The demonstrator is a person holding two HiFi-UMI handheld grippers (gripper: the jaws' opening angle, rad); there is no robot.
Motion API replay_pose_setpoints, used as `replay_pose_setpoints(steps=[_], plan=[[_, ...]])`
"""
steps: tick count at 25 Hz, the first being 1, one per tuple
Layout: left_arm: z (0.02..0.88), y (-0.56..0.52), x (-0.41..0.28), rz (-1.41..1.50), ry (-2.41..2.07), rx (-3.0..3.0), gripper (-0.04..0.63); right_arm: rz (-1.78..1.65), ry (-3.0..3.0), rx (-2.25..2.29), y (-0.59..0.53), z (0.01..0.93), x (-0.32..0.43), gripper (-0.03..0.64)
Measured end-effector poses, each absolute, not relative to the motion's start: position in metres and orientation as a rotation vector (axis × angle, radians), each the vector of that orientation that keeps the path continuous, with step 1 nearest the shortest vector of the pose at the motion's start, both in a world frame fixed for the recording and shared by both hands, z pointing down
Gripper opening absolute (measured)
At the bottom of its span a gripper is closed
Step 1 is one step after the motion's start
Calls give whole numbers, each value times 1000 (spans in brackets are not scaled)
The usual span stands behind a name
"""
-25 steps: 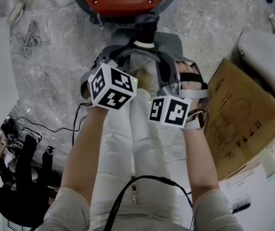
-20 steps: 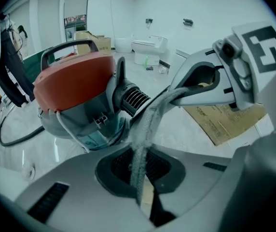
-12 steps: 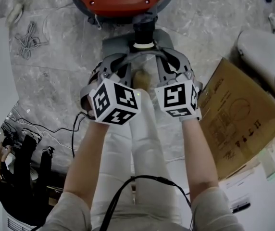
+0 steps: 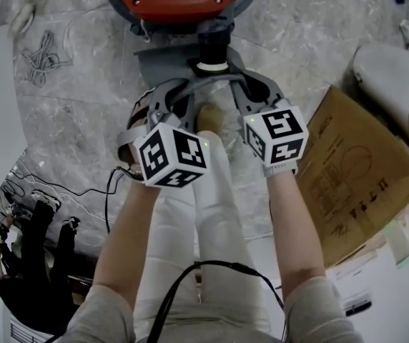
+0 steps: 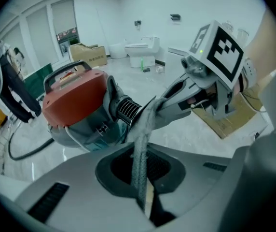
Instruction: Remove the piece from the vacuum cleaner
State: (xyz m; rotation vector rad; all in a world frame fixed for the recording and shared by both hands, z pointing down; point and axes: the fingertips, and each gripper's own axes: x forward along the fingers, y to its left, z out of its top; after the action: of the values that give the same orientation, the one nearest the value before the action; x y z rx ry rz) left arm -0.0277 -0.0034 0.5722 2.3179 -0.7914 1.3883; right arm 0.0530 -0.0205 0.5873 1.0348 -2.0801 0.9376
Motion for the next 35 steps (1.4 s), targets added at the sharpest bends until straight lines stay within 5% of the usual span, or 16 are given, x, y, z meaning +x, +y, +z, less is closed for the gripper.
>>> replay_pose_setpoints(steps=[6,16,35], plan=[[586,-10,-33,1251,-832,2233,32,351,-1954,837,-15,565,50,26],[605,-11,-35,1145,-809,2114,32,9,-1832,678,-6,554,38,26],[571,1,-30,1354,-821,2244,32,949,-2068,1059,-11,591,53,26]])
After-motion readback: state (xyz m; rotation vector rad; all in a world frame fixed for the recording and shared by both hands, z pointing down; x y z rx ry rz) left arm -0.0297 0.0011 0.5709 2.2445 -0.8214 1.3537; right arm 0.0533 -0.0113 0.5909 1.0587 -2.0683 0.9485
